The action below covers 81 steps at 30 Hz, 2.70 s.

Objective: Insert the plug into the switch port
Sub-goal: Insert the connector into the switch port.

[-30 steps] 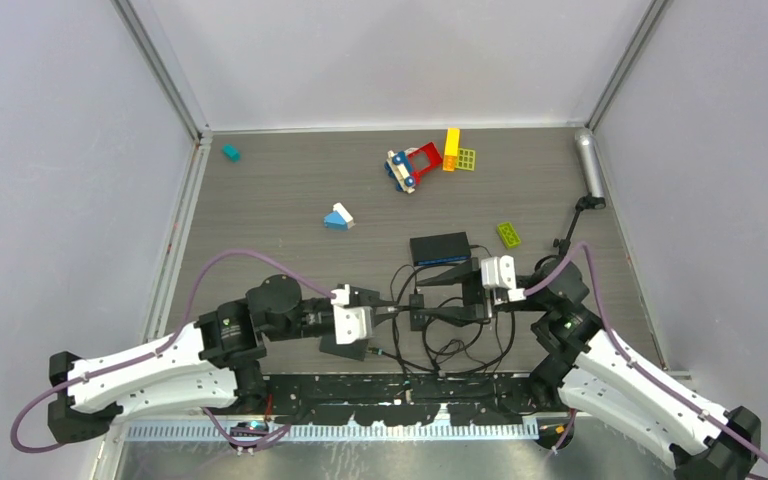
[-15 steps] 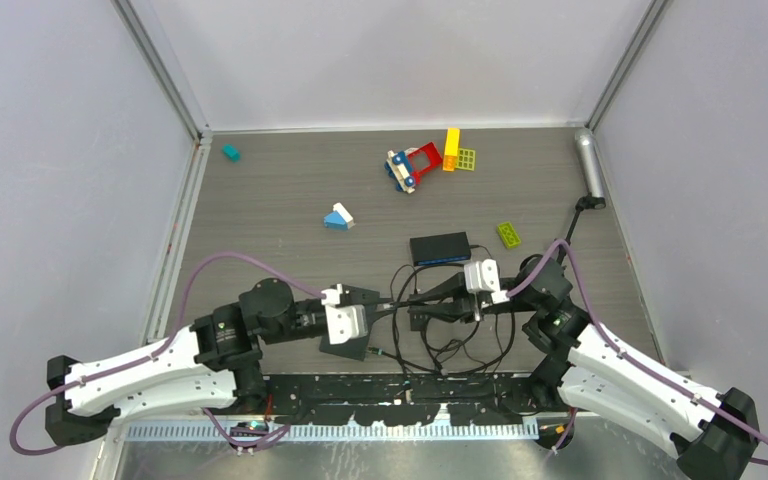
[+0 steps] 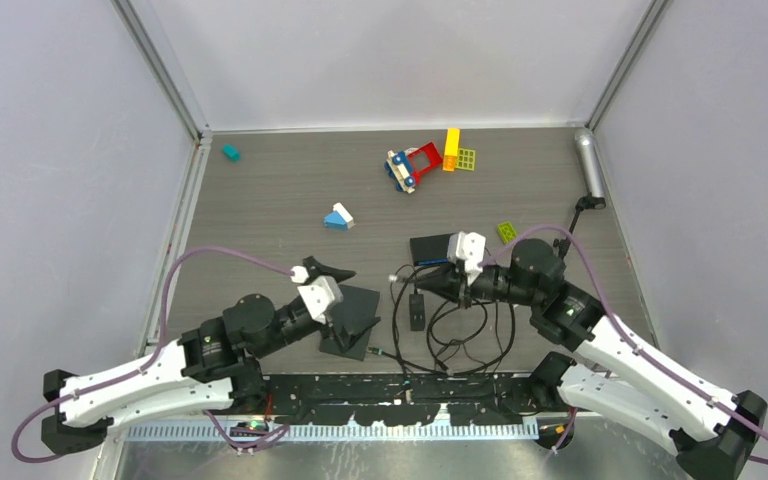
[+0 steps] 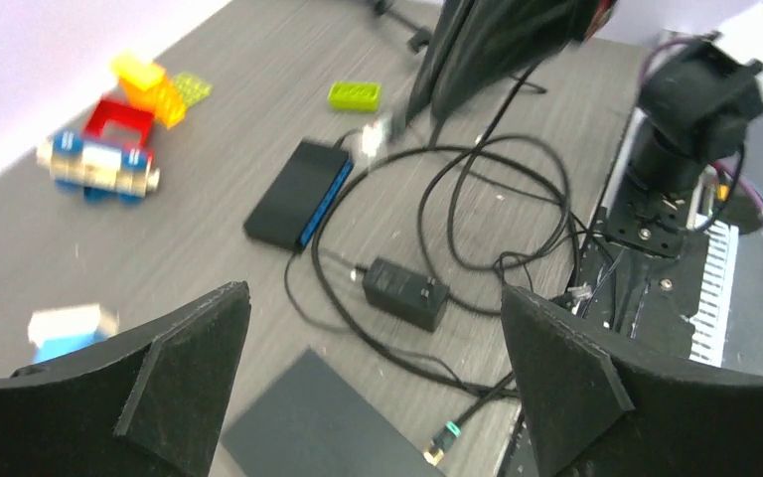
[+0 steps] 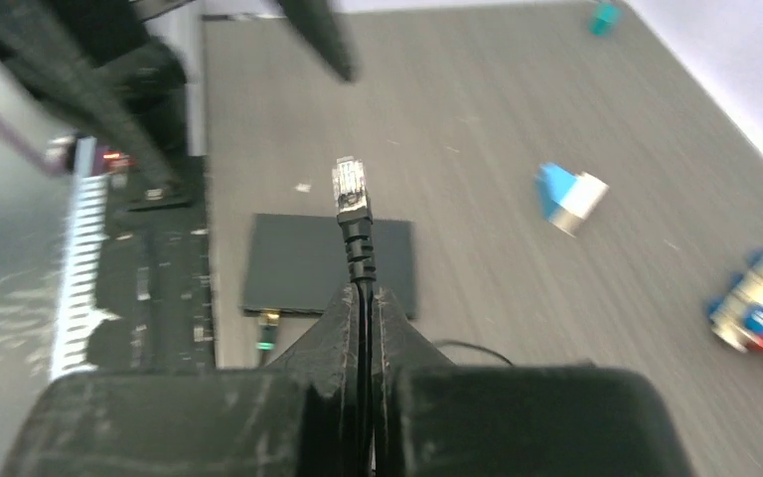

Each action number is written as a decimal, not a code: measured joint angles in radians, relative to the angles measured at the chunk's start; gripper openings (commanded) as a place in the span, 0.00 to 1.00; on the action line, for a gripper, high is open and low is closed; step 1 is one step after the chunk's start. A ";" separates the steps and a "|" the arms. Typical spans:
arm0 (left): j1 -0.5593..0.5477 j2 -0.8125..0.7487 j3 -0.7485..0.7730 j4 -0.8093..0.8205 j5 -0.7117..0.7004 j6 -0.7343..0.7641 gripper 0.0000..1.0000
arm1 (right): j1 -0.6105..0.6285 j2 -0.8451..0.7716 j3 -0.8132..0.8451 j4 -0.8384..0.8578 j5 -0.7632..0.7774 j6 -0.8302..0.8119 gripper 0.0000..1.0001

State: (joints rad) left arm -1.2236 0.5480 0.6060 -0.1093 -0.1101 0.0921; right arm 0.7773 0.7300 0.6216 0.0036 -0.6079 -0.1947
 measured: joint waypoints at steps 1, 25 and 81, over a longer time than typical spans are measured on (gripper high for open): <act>0.000 -0.028 -0.025 -0.010 -0.045 -0.050 1.00 | 0.000 0.007 0.045 -0.069 0.062 -0.016 0.00; 0.543 0.140 -0.243 -0.151 -0.240 -0.706 1.00 | 0.259 0.245 -0.096 -0.064 0.787 -0.099 0.01; 0.553 0.319 -0.348 0.058 -0.011 -0.687 0.97 | 0.491 0.824 -0.382 1.009 0.684 0.312 0.00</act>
State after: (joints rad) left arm -0.6708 0.8669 0.2584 -0.0509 -0.1211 -0.5953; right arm 1.2678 1.5536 0.2394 1.0122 0.0757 0.1169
